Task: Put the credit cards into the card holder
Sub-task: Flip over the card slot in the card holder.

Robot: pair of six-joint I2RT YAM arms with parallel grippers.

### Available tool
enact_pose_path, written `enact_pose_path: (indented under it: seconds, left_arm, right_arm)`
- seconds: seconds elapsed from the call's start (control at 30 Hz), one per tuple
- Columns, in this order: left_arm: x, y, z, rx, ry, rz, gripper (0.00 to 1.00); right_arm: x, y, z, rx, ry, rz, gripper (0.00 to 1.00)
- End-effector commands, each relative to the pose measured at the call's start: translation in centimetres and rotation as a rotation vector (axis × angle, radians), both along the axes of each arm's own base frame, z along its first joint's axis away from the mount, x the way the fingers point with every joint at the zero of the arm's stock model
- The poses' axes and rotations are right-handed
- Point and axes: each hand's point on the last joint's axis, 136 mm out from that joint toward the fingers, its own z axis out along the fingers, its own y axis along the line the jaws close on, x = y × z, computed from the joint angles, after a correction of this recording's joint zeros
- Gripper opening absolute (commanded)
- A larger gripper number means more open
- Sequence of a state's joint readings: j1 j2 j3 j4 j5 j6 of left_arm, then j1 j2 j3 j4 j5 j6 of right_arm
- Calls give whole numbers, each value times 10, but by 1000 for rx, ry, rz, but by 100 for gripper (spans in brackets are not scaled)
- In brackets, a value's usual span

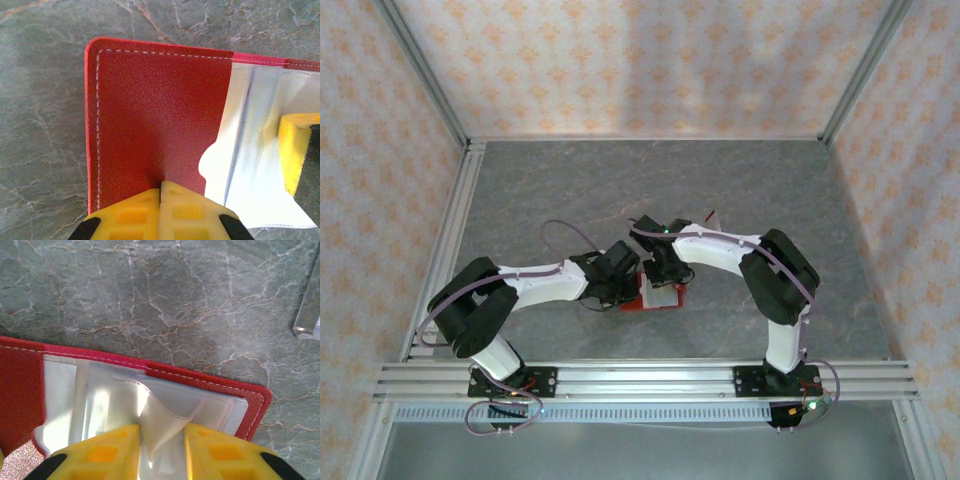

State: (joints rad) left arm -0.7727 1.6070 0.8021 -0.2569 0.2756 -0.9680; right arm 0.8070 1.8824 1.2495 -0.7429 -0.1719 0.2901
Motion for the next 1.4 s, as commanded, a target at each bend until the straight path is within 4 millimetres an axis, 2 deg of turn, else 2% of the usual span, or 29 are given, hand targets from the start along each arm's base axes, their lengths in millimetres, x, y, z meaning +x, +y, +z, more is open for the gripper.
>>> enact_pose_path:
  seconds: [0.0,0.13,0.3,0.6,0.77,0.97,1.13,1.27,1.37]
  left_arm:
    - [-19,25,-18,120,60,2,0]
    - [-19,25,-18,120,62,1,0]
    - [-19,25,-18,113,62,5,0]
    - [-20,18,-20,79,66,9,0]
    - [-20,18,-19,76,65,16,0]
    - [-21,20,-17,74,60,20,0]
    - [-22,21,-16,71,59,19,0]
    - [-23,23,-13,71,52,21,0]
    - [-24,26,-11,76,47,23,0]
  right_arm:
    - [-8,-11,-12,-55,22,7,25]
    - [-5,-8,-1,-43,8,11,18]
    - [-2,-1,12,-15,3,13,0]
    - [-6,25,25,92,67,6,0]
    - [-13,35,25,137,130,-6,8]
    - [-21,43,17,172,194,-42,13]
    - [-20,52,19,209,211,-57,19]
    - [-18,55,20,216,209,-62,31]
    - [-17,58,21,229,209,-63,34]
